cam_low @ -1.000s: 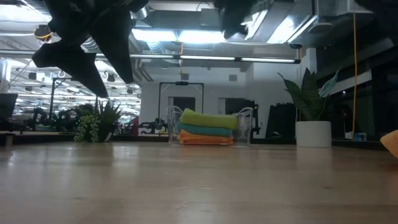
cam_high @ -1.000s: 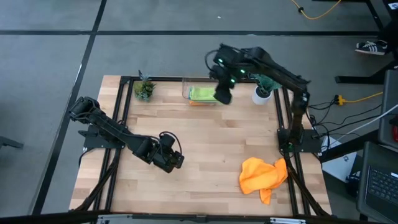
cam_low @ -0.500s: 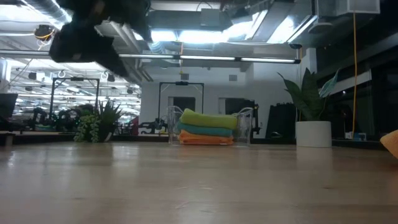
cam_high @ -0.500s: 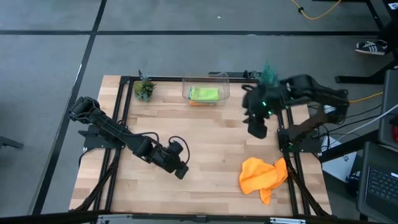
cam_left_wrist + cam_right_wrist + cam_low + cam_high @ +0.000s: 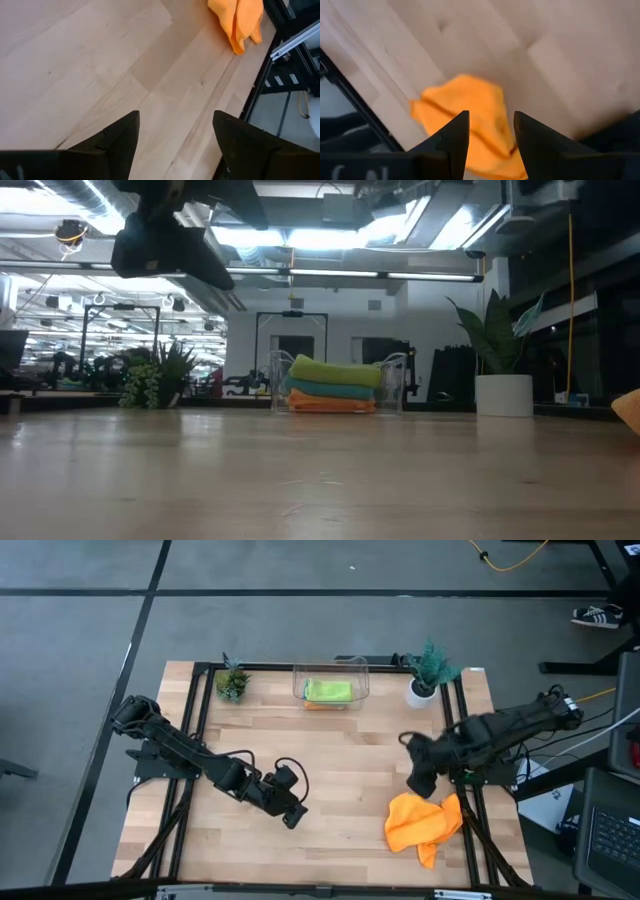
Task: Fold microfiber towels
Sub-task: Fold the orange towel
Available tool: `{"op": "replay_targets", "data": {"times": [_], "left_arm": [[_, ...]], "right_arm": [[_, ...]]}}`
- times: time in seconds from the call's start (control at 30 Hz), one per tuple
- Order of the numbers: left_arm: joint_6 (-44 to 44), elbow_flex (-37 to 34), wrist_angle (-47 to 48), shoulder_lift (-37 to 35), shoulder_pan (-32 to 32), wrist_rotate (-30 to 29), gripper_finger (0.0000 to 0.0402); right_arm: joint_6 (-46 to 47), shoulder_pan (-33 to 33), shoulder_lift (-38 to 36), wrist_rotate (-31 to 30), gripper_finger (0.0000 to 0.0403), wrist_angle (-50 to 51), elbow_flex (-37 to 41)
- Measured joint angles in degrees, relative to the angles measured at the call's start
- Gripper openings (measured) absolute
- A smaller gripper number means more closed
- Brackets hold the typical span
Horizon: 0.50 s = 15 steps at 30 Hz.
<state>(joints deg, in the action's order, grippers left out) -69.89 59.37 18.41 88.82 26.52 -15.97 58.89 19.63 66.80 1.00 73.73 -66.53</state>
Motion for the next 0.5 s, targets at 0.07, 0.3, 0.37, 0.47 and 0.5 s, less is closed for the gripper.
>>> {"op": "replay_targets", "data": {"times": [0.07,0.3,0.37,0.47,0.5], "left_arm": [[-0.02,0.0,0.0,0.0,0.0,0.0,0.0247],[0.04,0.0,0.0,0.0,0.0,-0.02,0.0247],[0.04,0.0,0.02,0.0,0.0,-0.07,0.0247],[0.07,0.0,0.0,0.0,0.0,-0.33,0.0247],[0.07,0.0,0.02,0.0,0.0,-0.51,0.0247]], "right_arm": [[2.55,2.11,-0.23,2.03,0.0157,-1.92,3.57],[7.03,7.98,-0.21,4.75,0.0157,-10.27,11.93],[6.49,9.57,-0.21,4.73,0.0157,-13.49,14.15],[4.15,11.82,-0.21,7.64,0.0157,-20.81,18.2],[3.96,12.58,-0.19,9.56,0.0157,-23.73,19.71]]}}
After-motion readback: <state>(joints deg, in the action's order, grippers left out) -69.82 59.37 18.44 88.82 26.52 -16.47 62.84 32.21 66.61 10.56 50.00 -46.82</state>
